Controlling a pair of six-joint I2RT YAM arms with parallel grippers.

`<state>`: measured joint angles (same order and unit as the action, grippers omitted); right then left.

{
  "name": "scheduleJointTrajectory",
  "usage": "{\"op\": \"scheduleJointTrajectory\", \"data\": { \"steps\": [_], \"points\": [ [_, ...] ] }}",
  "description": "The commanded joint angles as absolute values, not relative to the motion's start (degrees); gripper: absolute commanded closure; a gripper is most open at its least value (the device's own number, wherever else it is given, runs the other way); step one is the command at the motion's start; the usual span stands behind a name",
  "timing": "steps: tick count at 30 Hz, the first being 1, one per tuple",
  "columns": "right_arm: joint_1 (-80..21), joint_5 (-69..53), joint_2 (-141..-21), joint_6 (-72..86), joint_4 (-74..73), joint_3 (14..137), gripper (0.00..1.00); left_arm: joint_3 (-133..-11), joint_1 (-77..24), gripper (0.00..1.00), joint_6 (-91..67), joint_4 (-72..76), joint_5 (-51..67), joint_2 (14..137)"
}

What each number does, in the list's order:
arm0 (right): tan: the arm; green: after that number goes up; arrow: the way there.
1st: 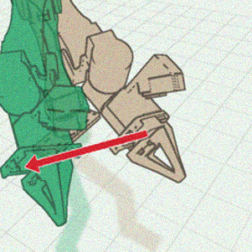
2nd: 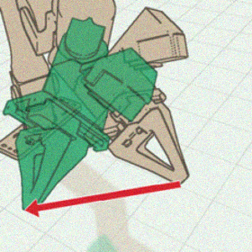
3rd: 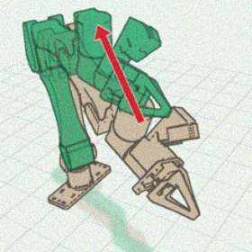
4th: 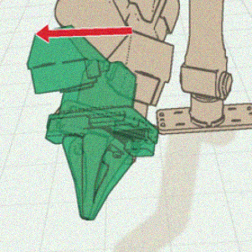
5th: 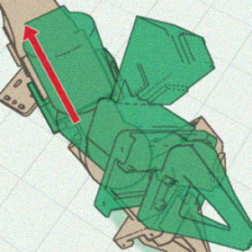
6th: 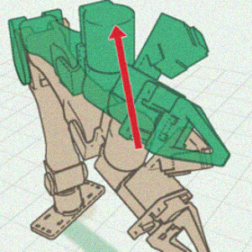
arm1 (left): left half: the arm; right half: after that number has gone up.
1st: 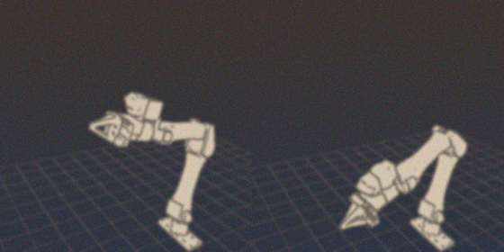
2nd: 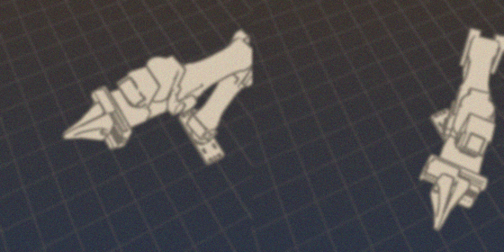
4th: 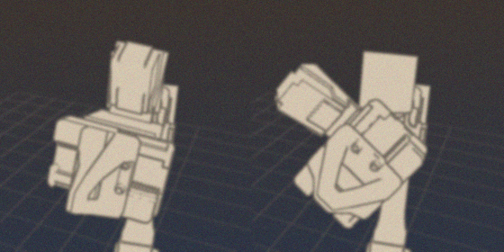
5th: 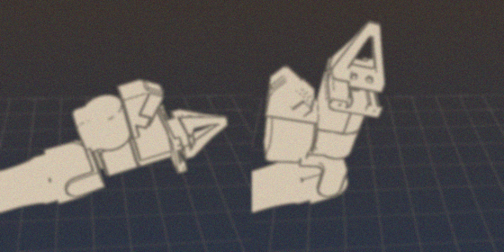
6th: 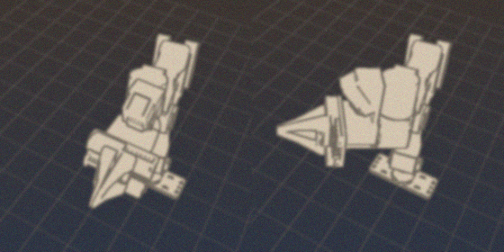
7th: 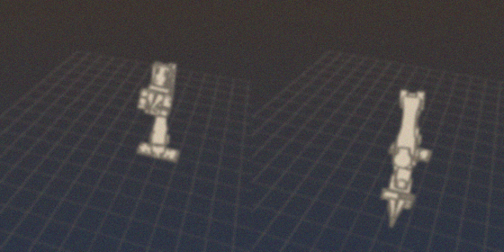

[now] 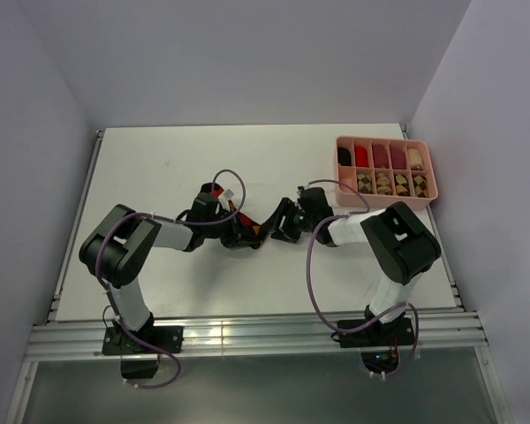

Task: Roll the socks
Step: Roll the sock at the center of the board.

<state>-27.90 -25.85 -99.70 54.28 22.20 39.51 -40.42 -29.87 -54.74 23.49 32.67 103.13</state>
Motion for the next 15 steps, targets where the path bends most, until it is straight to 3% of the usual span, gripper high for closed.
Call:
{"op": "scheduleJointTrajectory", "data": {
  "steps": [1,4,8,12,15],
  "points": [
    [-28.48,-23.12,-101.42,55.02,25.58,40.78,0.37,-41.48,-29.8,0.99,-54.05,21.27,34.19,104.59],
    [-28.65,-21.1,-102.21,54.76,22.52,41.92,0.42,-41.57,-29.71,1.0,-53.88,20.66,34.01,104.94],
    [-29.09,-19.78,-103.27,53.44,17.76,43.85,0.63,-41.75,-29.62,0.99,-54.23,20.74,34.01,105.38],
    [-29.44,-19.07,-103.27,51.69,12.23,46.22,1.0,-42.19,-29.53,0.99,-53.62,20.31,33.31,105.64],
    [-29.79,-17.76,-103.18,50.02,5.99,48.94,1.0,-42.63,-29.53,0.99,-52.04,19.78,32.43,105.29]
  ]
}}
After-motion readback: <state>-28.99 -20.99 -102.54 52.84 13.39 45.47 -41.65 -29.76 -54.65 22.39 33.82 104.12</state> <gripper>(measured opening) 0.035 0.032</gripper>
